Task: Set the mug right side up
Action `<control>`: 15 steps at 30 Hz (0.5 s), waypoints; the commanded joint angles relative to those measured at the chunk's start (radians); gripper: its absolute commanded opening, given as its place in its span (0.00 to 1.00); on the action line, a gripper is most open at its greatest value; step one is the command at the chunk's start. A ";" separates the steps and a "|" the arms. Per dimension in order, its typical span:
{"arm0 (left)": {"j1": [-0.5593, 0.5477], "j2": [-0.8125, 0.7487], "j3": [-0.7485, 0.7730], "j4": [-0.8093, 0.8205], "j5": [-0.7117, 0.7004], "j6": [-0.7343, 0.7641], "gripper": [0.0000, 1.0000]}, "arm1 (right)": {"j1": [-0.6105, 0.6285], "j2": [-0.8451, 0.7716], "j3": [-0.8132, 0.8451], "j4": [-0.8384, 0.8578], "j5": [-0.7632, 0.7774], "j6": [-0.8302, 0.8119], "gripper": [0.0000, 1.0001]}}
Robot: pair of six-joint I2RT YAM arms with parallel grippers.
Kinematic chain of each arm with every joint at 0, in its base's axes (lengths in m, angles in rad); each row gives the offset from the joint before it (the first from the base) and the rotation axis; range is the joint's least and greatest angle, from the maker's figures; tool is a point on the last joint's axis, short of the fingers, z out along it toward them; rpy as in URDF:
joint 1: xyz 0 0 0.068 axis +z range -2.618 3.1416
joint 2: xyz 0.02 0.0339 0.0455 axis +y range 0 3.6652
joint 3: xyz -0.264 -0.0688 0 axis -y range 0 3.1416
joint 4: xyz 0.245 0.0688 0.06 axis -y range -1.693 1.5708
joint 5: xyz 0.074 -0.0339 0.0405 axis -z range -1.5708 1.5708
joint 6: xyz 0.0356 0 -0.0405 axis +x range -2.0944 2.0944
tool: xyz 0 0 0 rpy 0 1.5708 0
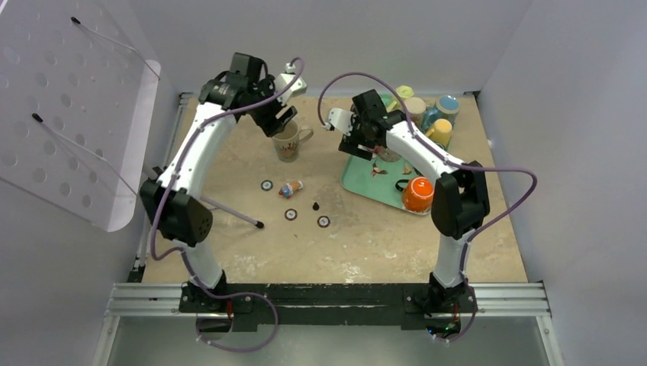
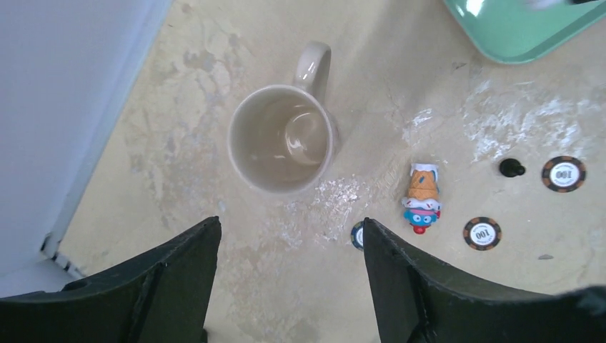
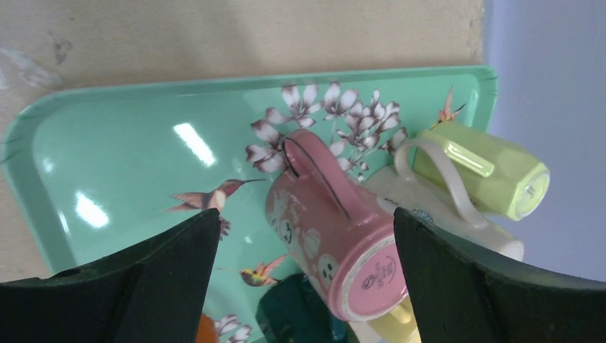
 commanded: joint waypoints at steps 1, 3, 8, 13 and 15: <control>0.014 -0.182 -0.093 0.065 0.055 -0.089 0.76 | -0.001 0.077 0.115 -0.055 0.117 -0.093 0.93; 0.017 -0.234 -0.155 0.078 0.063 -0.112 0.76 | -0.001 0.151 0.179 -0.107 0.165 -0.095 0.93; 0.018 -0.325 -0.293 0.091 0.126 -0.102 0.76 | -0.017 0.284 0.279 -0.146 0.232 -0.130 0.91; 0.018 -0.347 -0.338 0.082 0.143 -0.087 0.76 | -0.046 0.331 0.341 -0.208 0.248 -0.140 0.86; 0.018 -0.351 -0.344 0.085 0.139 -0.082 0.76 | -0.053 0.333 0.338 -0.192 0.236 -0.156 0.75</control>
